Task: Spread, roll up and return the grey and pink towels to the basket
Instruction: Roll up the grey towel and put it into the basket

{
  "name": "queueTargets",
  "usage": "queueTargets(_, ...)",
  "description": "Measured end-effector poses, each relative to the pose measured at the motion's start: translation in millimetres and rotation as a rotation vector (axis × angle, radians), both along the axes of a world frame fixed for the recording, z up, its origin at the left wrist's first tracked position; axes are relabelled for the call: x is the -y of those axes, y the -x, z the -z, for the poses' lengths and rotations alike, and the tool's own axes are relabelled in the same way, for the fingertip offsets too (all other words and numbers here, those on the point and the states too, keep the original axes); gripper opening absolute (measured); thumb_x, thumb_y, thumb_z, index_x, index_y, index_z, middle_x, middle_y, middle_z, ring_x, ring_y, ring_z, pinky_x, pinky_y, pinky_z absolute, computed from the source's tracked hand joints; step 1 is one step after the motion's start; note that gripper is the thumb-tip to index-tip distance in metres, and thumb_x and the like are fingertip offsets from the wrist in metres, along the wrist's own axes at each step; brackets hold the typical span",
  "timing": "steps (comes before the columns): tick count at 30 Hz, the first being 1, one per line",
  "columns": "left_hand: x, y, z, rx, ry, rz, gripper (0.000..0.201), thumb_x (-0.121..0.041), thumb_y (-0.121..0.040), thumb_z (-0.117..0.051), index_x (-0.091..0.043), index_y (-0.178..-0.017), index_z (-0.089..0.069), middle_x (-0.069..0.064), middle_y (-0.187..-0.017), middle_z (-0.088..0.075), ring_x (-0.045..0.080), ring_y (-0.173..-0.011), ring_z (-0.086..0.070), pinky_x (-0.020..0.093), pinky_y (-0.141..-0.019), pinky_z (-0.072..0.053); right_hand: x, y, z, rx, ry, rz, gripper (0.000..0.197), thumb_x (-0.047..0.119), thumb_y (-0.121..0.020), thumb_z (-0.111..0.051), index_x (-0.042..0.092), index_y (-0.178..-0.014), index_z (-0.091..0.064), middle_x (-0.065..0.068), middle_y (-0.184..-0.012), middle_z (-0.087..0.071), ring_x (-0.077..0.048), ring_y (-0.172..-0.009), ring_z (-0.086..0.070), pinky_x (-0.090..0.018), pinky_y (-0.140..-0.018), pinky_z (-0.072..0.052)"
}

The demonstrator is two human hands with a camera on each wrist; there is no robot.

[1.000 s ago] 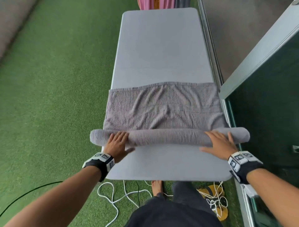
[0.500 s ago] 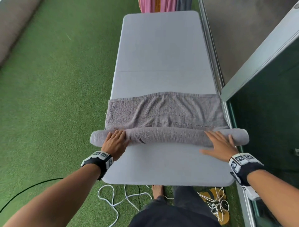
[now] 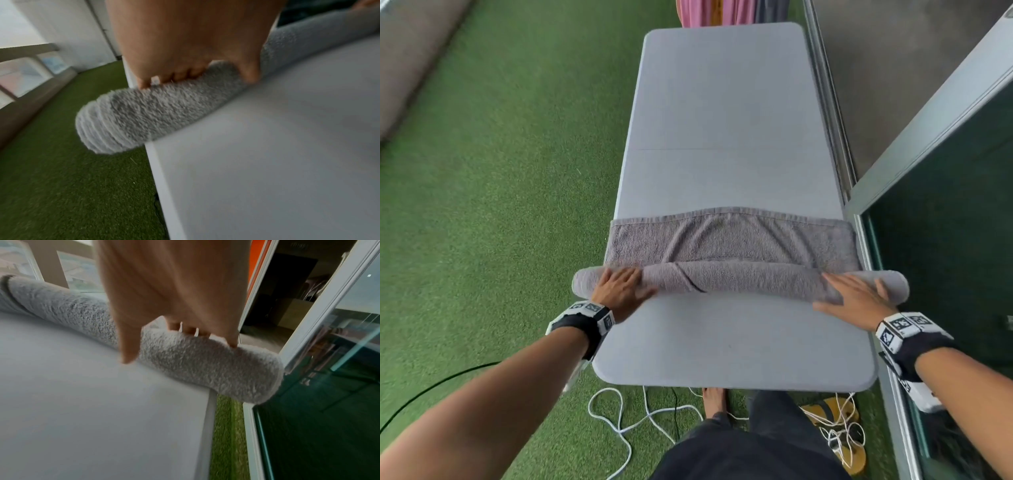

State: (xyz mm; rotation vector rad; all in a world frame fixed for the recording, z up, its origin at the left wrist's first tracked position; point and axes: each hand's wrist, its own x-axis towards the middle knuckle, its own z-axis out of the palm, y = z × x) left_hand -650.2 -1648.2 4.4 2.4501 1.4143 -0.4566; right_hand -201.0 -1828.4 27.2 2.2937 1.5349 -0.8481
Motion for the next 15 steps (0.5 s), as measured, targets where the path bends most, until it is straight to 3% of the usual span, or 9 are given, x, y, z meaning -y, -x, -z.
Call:
queueTargets(1,10,5,7,-0.035,-0.002,0.047,0.086,-0.074,-0.083,-0.037,-0.014,-0.144,-0.037,0.004,-0.148,-0.041,0.025,-0.137,-0.036,0.050,-0.114,-0.022,9,3,4,0.028,-0.003,-0.016,0.077,0.059,-0.086,-0.057,0.034,-0.151,-0.025,0.009,-0.158,-0.029,-0.017,-0.146,-0.023,-0.054,-0.118,-0.002)
queueTargets(3,28,12,11,-0.102,-0.044,0.103,0.079,-0.054,-0.077,-0.064,-0.016,-0.142,-0.039,0.003,-0.143,-0.047,0.024,-0.132,-0.042,0.049,-0.112,-0.027,23,8,9,0.100,-0.043,-0.042,0.067,0.043,-0.078,-0.069,0.036,-0.138,-0.039,0.008,-0.144,-0.048,-0.018,-0.134,-0.040,-0.048,-0.115,-0.019)
queueTargets(5,35,12,7,-0.147,-0.085,0.110,0.054,-0.036,-0.076,-0.064,-0.025,-0.127,-0.051,-0.003,-0.127,-0.059,0.021,-0.119,-0.052,0.042,-0.101,-0.035,30,11,8,0.121,-0.042,-0.077,0.052,0.038,-0.075,-0.069,0.038,-0.124,-0.050,0.011,-0.128,-0.058,-0.017,-0.120,-0.050,-0.039,-0.104,-0.030)
queueTargets(8,17,11,-3,-0.161,0.032,0.099,0.027,-0.038,-0.078,-0.059,-0.028,-0.103,-0.061,-0.009,-0.105,-0.068,0.017,-0.100,-0.062,0.035,-0.092,-0.042,22,4,-1,0.022,0.070,-0.049,0.014,0.042,-0.077,-0.059,0.034,-0.089,-0.058,0.006,-0.100,-0.066,-0.022,-0.098,-0.059,-0.034,-0.085,-0.037)
queueTargets(9,8,12,-7,-0.141,0.098,0.080,0.027,-0.040,-0.080,-0.059,-0.028,-0.104,-0.063,-0.007,-0.107,-0.069,0.018,-0.100,-0.063,0.037,-0.094,-0.044,17,-1,-3,-0.014,0.049,-0.013,0.009,0.041,-0.081,-0.055,0.034,-0.085,-0.059,0.004,-0.101,-0.067,-0.023,-0.100,-0.059,-0.036,-0.089,-0.037)
queueTargets(10,2,11,-11,-0.103,0.127,0.057,0.030,-0.040,-0.084,-0.059,-0.029,-0.112,-0.061,-0.003,-0.116,-0.067,0.019,-0.105,-0.061,0.039,-0.097,-0.044,13,-7,-2,-0.036,-0.012,0.027,0.013,0.038,-0.087,-0.051,0.037,-0.093,-0.062,0.003,-0.112,-0.067,-0.023,-0.109,-0.057,-0.040,-0.099,-0.034)
queueTargets(12,-2,9,-11,0.009,0.052,0.010,0.048,-0.046,-0.093,-0.048,-0.027,-0.137,-0.048,0.001,-0.143,-0.050,0.023,-0.128,-0.048,0.044,-0.109,-0.033,11,-13,3,-0.036,-0.152,0.104,0.034,0.040,-0.099,-0.042,0.039,-0.130,-0.055,0.008,-0.144,-0.052,-0.019,-0.134,-0.043,-0.049,-0.117,-0.014)
queueTargets(14,7,8,-7,0.080,0.028,-0.028,0.066,-0.059,-0.094,-0.039,-0.025,-0.149,-0.030,-0.004,-0.154,-0.032,0.023,-0.140,-0.032,0.047,-0.116,-0.018,16,-8,7,-0.057,-0.134,0.106,0.054,0.056,-0.097,-0.042,0.034,-0.146,-0.039,0.009,-0.154,-0.037,-0.018,-0.144,-0.031,-0.050,-0.118,-0.002)
queueTargets(15,14,8,-4,0.062,0.033,-0.013,0.077,-0.066,-0.089,-0.045,-0.024,-0.150,-0.028,-0.005,-0.154,-0.031,0.023,-0.141,-0.031,0.048,-0.117,-0.016,22,-3,10,-0.052,-0.083,0.075,0.065,0.061,-0.092,-0.048,0.033,-0.149,-0.034,0.007,-0.155,-0.035,-0.019,-0.145,-0.028,-0.049,-0.118,-0.001)
